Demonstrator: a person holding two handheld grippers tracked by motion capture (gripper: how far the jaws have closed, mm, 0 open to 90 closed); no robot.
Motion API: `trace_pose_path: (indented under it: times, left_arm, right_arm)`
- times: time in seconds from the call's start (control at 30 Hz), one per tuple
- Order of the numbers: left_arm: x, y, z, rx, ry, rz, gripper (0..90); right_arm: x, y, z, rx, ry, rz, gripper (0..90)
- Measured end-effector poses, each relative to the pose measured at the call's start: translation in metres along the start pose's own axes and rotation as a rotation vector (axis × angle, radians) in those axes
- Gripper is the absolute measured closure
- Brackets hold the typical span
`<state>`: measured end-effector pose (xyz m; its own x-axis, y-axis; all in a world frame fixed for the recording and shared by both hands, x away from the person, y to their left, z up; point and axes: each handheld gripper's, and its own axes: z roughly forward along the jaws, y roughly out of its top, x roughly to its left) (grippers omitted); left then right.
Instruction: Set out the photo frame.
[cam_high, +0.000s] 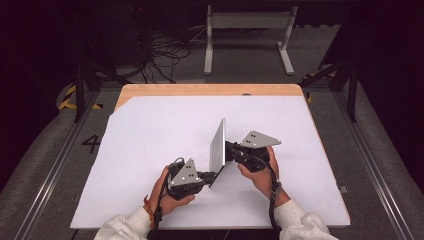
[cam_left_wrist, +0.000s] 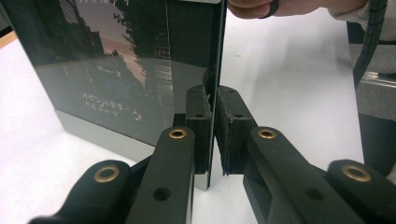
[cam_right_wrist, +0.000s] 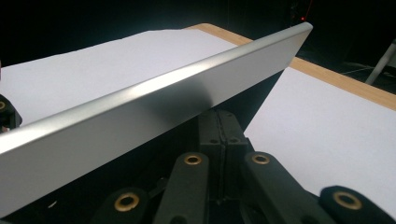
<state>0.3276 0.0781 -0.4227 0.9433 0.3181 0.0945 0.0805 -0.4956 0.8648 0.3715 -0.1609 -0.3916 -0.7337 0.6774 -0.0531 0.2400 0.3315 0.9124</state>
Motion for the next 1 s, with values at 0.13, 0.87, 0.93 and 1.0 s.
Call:
trace_pose_path:
  times: [0.13,0.87,0.93,1.0]
  left_arm:
    - [-0.002,0.001,0.003,0.000,-0.002,-0.002,83.7]
    - [-0.007,0.007,0.013,-0.014,-0.003,0.008,82.9]
    - [-0.007,0.007,0.013,-0.010,-0.001,0.010,83.0]
    - [-0.008,0.007,0.014,-0.008,-0.002,0.014,83.0]
  right_arm:
    - [-0.001,0.000,0.001,-0.003,0.005,0.013,90.0]
    - [-0.004,-0.003,0.001,-0.022,0.018,0.017,88.4]
    - [-0.004,-0.002,-0.001,-0.014,0.006,0.005,85.7]
    - [-0.005,-0.003,-0.002,-0.007,-0.003,-0.002,84.2]
